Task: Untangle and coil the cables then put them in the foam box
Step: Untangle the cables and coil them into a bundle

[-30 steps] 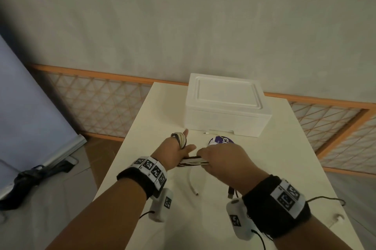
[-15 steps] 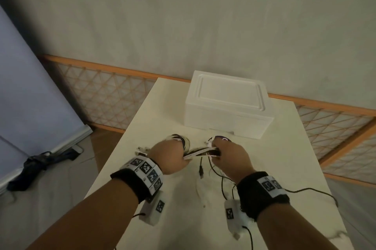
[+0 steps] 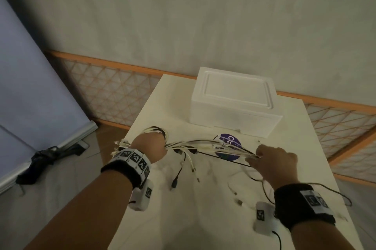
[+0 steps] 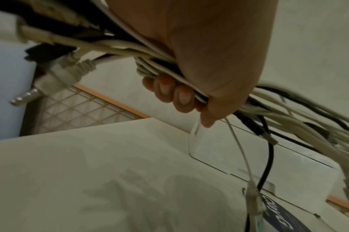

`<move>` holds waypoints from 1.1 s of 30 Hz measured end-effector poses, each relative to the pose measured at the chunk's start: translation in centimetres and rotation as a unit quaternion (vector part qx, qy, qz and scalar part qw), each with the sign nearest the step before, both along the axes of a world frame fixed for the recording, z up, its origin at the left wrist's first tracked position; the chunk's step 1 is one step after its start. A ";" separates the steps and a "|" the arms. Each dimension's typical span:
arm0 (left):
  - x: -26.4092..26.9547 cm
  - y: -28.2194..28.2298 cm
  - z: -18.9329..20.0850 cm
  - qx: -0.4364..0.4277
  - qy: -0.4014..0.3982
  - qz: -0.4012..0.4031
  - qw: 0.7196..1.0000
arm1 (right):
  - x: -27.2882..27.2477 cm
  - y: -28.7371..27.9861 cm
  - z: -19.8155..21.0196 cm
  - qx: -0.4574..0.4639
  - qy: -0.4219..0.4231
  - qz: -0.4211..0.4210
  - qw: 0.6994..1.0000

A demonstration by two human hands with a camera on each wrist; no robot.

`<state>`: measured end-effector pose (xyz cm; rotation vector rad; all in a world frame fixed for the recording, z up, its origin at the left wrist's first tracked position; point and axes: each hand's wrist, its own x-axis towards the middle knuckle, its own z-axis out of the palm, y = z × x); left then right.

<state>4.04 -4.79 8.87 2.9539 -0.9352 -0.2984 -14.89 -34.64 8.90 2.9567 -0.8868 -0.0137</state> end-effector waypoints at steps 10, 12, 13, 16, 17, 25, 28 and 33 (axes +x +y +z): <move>-1.6 -2.9 0.4 -0.065 -0.024 -0.069 0.995 | 4.4 8.7 1.5 0.251 -0.093 0.185 0.946; -2.1 -3.4 0.8 -0.086 -0.056 -0.100 0.990 | 5.1 10.1 -0.2 0.252 -0.080 0.158 0.951; -2.3 -3.5 1.0 -0.091 -0.067 -0.112 0.987 | 5.2 10.2 -1.4 0.269 -0.073 0.134 0.951; -2.5 -2.9 1.6 -0.090 -0.076 -0.113 0.987 | 4.2 9.2 -4.2 0.272 0.034 0.113 0.955; -2.2 -2.4 1.7 -0.077 -0.074 -0.111 0.988 | 3.5 8.5 -4.6 0.286 0.074 0.106 0.949; 1.7 3.2 1.5 0.016 -0.054 0.001 0.998 | 0.3 2.5 -3.2 0.252 -0.029 0.026 0.967; 2.0 3.6 1.2 0.016 -0.051 0.030 0.998 | 0.4 1.8 -2.4 0.176 -0.115 0.046 0.976; 2.4 3.2 2.7 -0.012 -0.049 0.070 0.996 | 0.0 2.2 -0.9 0.107 -0.171 0.086 0.976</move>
